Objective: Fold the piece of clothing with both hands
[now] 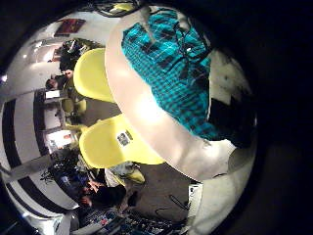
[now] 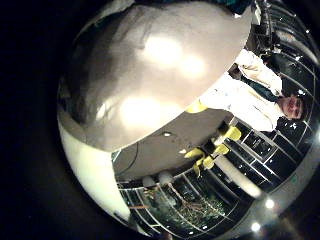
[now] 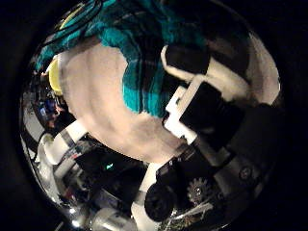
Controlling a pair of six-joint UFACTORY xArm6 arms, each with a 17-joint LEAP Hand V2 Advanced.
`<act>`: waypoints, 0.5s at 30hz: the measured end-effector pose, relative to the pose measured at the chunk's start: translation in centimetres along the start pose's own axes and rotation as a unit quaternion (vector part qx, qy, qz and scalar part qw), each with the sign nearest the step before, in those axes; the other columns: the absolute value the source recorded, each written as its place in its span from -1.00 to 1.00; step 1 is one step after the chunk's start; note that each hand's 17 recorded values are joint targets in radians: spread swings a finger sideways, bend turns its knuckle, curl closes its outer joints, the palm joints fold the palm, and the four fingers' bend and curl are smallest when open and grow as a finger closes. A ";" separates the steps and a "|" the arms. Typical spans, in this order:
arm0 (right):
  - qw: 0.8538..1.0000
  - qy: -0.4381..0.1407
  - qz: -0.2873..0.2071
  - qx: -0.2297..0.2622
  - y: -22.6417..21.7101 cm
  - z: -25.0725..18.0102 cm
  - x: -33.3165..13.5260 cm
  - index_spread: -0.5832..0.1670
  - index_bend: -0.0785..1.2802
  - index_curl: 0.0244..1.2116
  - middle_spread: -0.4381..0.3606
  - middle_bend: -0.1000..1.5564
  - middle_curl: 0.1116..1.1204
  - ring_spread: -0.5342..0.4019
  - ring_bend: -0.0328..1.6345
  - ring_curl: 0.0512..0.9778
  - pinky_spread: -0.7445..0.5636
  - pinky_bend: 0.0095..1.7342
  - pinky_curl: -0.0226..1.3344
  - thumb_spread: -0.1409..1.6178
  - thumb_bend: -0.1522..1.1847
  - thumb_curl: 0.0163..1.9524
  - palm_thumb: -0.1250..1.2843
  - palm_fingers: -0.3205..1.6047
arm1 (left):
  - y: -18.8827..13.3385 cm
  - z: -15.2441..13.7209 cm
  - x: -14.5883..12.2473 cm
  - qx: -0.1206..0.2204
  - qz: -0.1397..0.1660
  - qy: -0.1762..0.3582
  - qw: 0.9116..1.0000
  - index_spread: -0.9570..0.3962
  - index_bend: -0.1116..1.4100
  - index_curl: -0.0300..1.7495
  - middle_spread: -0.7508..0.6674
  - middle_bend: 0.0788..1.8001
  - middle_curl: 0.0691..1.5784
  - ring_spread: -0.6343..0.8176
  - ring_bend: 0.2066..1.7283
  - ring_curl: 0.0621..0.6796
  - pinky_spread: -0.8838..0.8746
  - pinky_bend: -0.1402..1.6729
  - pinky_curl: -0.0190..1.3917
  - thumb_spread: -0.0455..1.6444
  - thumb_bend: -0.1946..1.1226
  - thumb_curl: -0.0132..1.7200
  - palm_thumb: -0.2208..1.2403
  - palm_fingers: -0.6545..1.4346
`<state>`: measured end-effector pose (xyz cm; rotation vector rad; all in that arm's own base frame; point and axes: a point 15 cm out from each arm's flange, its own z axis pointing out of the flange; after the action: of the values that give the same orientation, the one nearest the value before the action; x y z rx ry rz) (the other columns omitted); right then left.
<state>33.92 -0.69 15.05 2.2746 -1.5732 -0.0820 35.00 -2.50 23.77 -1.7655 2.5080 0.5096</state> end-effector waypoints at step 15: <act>0.995 -0.023 0.019 0.100 4.2 -8.6 2.1 -0.48 0.64 0.44 -0.52 0.57 0.57 -0.41 0.73 0.33 -0.14 0.72 -0.17 0.55 -0.68 -0.41 0.60 0.39 | 3.0 -2.9 1.1 -0.024 0.037 0.034 0.998 -0.68 -0.61 0.51 -0.86 -0.11 0.25 -0.81 0.41 0.47 -0.74 0.34 0.18 0.39 -0.73 -0.43 0.30 0.57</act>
<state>33.21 -1.59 24.79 2.4062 -1.7172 0.0350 32.29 -3.45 27.00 -1.7406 2.6358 0.5257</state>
